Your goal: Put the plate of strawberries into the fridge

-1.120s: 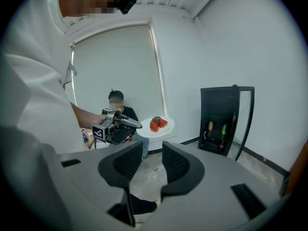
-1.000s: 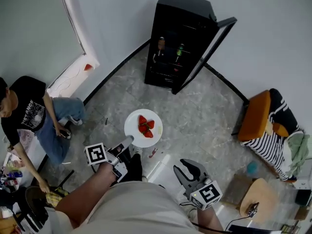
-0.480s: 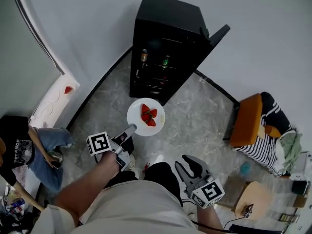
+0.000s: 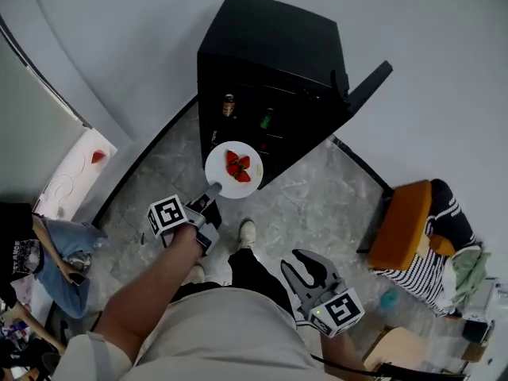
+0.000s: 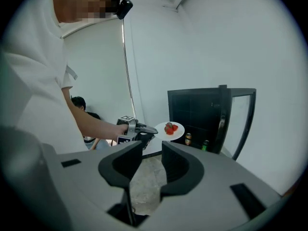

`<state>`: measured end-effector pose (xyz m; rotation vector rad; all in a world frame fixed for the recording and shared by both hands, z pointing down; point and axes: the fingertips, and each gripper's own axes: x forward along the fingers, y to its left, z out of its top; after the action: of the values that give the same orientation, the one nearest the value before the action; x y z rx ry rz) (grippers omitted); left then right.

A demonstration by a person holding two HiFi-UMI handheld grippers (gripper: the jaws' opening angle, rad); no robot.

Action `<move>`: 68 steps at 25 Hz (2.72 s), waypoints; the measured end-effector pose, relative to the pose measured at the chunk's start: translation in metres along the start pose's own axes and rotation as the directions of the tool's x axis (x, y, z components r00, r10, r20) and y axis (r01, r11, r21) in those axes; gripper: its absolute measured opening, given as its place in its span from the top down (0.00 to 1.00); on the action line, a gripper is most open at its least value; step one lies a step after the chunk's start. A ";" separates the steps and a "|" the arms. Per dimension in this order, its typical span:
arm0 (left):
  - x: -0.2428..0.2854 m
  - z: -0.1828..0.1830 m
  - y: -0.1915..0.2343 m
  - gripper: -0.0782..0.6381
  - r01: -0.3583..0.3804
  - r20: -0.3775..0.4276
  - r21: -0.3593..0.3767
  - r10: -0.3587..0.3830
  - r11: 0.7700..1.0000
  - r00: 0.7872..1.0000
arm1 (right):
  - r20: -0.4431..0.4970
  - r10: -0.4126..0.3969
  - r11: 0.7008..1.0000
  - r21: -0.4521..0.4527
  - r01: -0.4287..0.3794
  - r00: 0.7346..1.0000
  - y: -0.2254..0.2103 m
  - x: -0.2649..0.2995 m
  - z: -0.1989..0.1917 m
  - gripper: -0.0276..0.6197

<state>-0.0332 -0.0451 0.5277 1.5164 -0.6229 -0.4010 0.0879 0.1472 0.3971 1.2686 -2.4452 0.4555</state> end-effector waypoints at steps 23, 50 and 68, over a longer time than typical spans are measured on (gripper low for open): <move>0.265 0.119 0.114 0.86 -0.156 0.274 -0.081 0.172 0.984 0.946 | -0.222 0.037 0.999 0.014 -0.035 0.974 -0.232 0.013 -0.008 0.75; 0.281 0.133 0.137 0.71 -0.565 0.292 0.213 0.500 0.797 0.815 | -0.221 0.031 0.998 0.051 -0.020 0.975 -0.247 0.017 -0.012 0.75; 0.154 0.077 0.062 0.70 -0.364 0.150 0.335 0.332 0.869 0.931 | -0.131 0.076 0.997 0.023 -0.074 0.988 -0.138 0.045 0.005 0.75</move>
<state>0.0325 -0.1975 0.6048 1.6920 -1.0668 -0.0737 0.1769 0.0375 0.4295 1.1189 -2.3890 0.5638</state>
